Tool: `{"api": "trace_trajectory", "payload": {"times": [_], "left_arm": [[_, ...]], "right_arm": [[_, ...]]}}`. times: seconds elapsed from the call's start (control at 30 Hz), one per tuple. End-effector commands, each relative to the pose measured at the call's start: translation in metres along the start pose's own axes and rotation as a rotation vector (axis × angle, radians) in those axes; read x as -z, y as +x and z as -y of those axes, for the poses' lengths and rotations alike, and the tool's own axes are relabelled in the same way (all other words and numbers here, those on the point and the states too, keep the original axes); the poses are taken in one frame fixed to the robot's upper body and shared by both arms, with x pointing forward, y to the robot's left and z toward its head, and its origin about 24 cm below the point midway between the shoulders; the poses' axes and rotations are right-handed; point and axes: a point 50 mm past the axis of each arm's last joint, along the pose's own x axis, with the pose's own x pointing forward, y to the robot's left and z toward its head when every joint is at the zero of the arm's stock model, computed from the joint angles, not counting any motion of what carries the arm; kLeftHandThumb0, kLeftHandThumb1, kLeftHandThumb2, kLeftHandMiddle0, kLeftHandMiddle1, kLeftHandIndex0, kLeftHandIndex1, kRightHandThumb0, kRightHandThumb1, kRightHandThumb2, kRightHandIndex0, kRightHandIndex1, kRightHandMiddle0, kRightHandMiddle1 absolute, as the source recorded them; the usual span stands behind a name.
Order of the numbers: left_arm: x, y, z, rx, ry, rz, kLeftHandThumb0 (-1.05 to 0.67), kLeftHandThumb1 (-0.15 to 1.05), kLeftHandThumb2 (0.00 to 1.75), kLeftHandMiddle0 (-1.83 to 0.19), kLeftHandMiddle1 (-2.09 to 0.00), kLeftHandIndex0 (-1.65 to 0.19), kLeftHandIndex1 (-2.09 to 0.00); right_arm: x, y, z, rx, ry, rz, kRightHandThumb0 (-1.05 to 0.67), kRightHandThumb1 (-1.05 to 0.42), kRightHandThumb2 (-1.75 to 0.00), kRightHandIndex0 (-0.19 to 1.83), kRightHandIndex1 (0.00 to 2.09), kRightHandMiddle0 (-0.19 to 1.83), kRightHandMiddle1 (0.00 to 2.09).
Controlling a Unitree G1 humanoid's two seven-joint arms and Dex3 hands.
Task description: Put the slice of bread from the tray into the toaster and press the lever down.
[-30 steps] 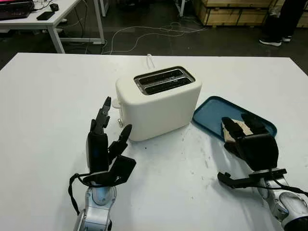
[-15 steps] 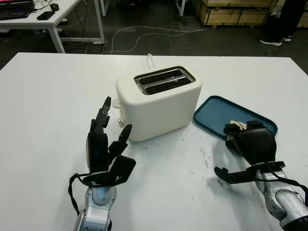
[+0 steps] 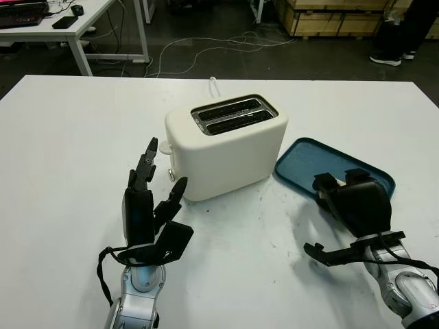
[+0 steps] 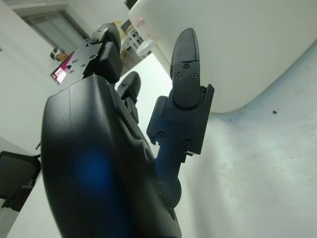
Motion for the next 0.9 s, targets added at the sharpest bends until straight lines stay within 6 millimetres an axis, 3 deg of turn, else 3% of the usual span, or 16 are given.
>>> {"api": "trace_trajectory", "payload": {"times": [0.0, 0.1, 0.17, 0.4, 0.87], "left_arm": [[-0.004, 0.002, 0.001, -0.001, -0.013, 0.019, -0.49, 0.92, 0.3, -0.07, -0.55, -0.26, -0.01], [-0.003, 0.003, 0.001, -0.002, -0.013, 0.013, -0.49, 0.92, 0.3, -0.08, -0.56, -0.27, -0.01], [-0.003, 0.003, 0.002, -0.003, -0.014, 0.013, -0.48, 0.92, 0.29, -0.08, -0.56, -0.27, -0.01], [-0.004, 0.002, 0.002, 0.004, -0.009, 0.009, -0.47, 0.92, 0.3, -0.06, -0.57, -0.26, 0.0], [-0.003, 0.002, 0.003, 0.005, -0.013, 0.006, -0.45, 0.92, 0.3, -0.05, -0.59, -0.26, 0.0]], "right_arm": [[0.005, 0.01, 0.012, 0.085, 0.021, 0.023, -0.33, -0.92, -0.27, 0.67, 1.75, 0.69, 1.08], [0.007, 0.015, 0.02, 0.156, 0.079, 0.042, -0.3, -0.92, -0.2, 0.66, 1.75, 0.45, 1.64], [0.008, 0.018, 0.026, 0.213, 0.117, 0.063, -0.29, -0.92, -0.19, 0.67, 1.75, 0.43, 1.72], [0.009, 0.024, 0.038, 0.315, 0.215, 0.117, -0.3, -0.92, -0.14, 0.73, 1.75, 0.52, 1.75], [0.02, 0.033, 0.044, 0.333, 0.33, 0.121, -0.24, -0.92, -0.1, 0.7, 1.75, 0.49, 1.75]]}}
